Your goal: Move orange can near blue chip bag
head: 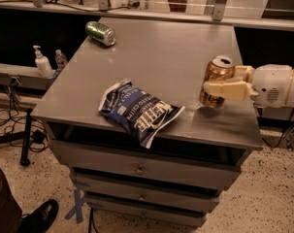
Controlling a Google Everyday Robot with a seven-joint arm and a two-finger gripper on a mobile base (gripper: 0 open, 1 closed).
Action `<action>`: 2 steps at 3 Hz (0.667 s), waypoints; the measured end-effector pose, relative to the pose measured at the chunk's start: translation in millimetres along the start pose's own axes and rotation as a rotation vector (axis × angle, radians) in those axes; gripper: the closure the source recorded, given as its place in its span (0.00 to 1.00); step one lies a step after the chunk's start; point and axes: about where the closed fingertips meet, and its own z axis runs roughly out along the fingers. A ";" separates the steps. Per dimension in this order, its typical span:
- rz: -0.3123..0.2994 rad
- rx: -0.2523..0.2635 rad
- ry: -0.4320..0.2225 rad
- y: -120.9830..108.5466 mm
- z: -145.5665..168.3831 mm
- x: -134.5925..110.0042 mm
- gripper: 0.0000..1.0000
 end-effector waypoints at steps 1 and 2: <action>0.006 -0.040 0.008 20.6 2.6 11.1 1.00; 0.023 -0.090 0.004 41.0 13.7 19.8 1.00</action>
Offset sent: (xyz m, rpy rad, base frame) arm -0.0481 0.0491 -0.0327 0.0524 0.0624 0.1319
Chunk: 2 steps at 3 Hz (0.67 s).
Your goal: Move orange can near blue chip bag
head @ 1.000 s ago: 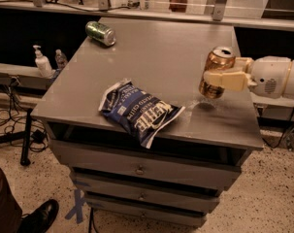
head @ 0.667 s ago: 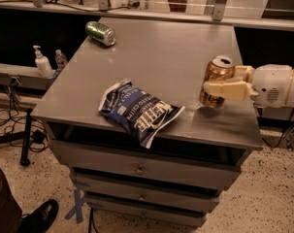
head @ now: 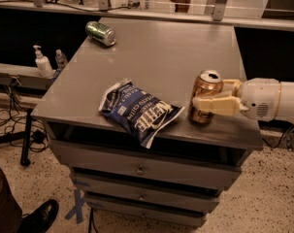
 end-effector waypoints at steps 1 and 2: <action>0.021 -0.043 -0.001 16.2 10.6 8.0 1.00; 0.017 -0.075 -0.011 24.6 15.0 11.3 0.83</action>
Offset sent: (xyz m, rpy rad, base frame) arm -0.0249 0.0257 -0.0161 0.0482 0.0152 0.0964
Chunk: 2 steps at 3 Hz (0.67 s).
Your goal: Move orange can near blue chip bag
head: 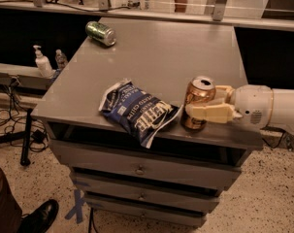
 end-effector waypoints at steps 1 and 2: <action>-0.013 -0.020 -0.012 3.3 0.5 1.2 0.59; -0.013 -0.020 -0.012 3.4 0.4 0.8 0.36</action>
Offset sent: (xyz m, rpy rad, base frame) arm -0.0078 -0.0031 -0.0012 0.0352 -0.0602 0.0639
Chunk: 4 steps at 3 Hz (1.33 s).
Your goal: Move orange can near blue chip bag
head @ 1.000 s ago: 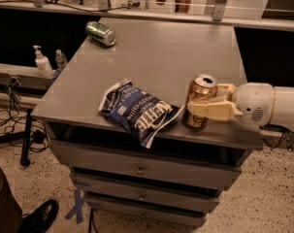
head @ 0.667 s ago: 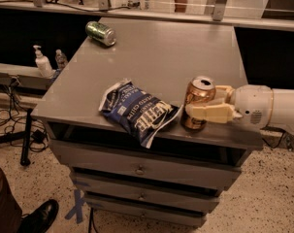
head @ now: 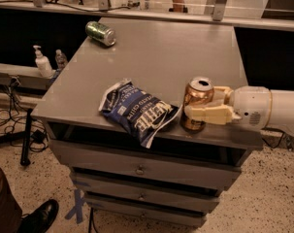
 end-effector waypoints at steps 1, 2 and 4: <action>0.000 0.000 0.000 0.0 0.0 0.0 0.12; -0.023 -0.017 -0.013 0.9 -5.1 -0.9 0.00; -0.108 0.007 -0.006 -15.2 -34.2 -18.0 0.00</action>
Offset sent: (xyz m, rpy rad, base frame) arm -0.0062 -0.0164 0.0044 0.0181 -0.0606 0.0392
